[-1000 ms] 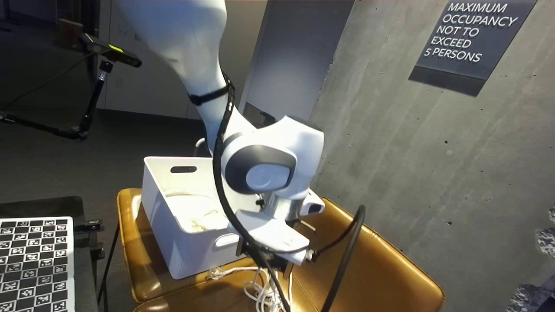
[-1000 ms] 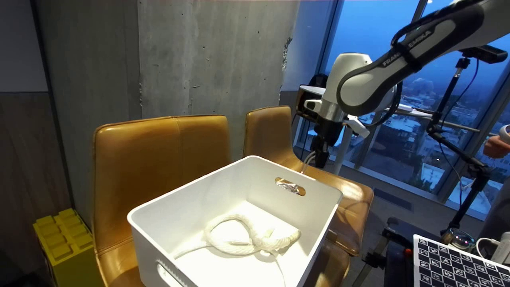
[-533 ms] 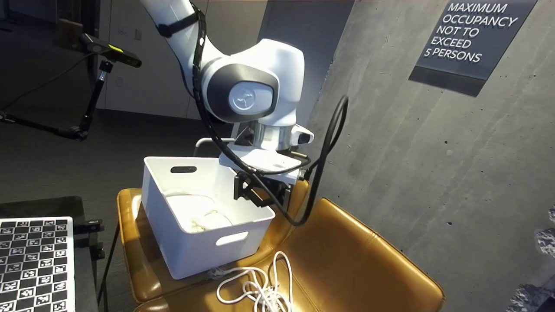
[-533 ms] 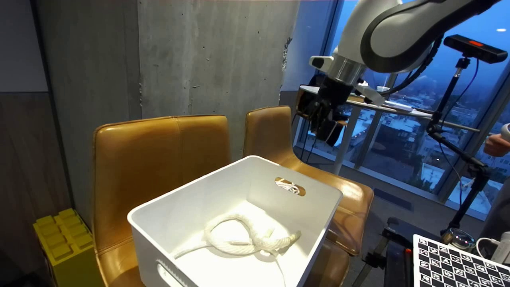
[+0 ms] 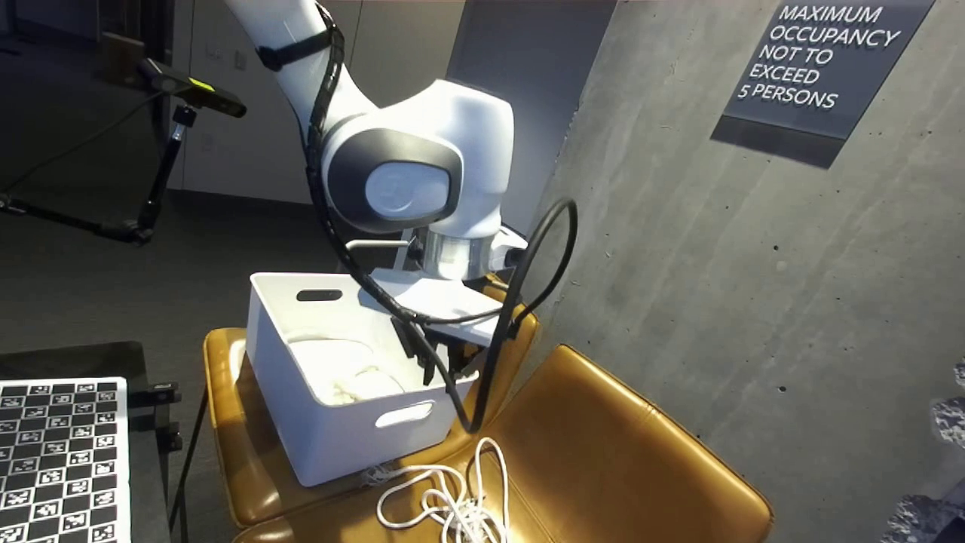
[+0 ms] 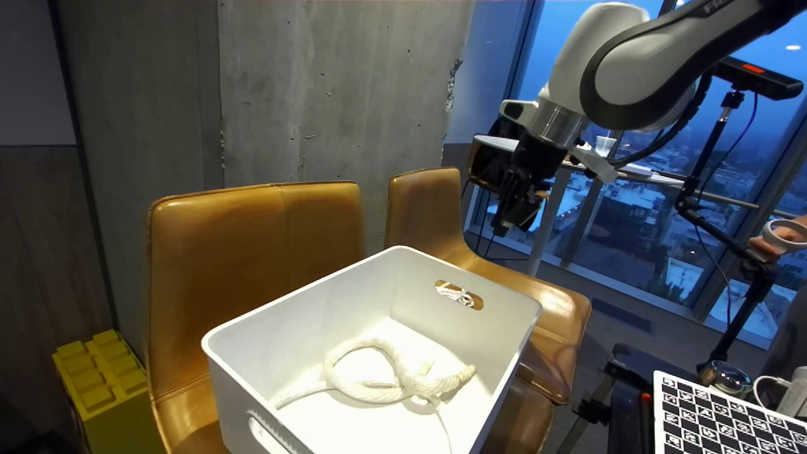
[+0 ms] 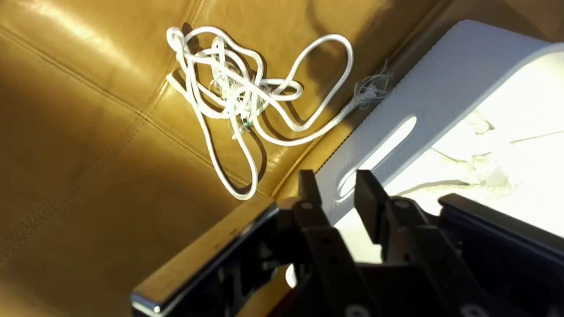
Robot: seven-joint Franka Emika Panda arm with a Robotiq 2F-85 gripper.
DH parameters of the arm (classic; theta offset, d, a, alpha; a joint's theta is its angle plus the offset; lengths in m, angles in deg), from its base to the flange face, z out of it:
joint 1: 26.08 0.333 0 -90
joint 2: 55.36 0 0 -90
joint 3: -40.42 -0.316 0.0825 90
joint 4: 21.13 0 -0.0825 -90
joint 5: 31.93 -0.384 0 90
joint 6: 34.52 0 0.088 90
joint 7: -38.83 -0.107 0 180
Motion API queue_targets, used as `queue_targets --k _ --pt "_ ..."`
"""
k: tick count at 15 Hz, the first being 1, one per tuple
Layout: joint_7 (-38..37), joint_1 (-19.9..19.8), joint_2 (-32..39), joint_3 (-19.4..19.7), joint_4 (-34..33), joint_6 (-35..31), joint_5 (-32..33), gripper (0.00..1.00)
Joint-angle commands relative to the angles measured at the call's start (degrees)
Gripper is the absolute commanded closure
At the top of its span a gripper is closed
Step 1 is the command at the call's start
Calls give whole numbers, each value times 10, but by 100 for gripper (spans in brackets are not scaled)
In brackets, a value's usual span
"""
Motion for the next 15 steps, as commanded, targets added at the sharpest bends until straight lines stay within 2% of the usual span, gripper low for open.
queue_targets --k 1,6,11,15 --pt "37 -27 55 8 -12 -38 -41 38" --pt "33 -75 150 -6 -55 -66 -67 2" --pt "3 -112 238 -50 -107 -117 -111 0" --pt "-46 -113 302 -58 -146 -141 -95 0"
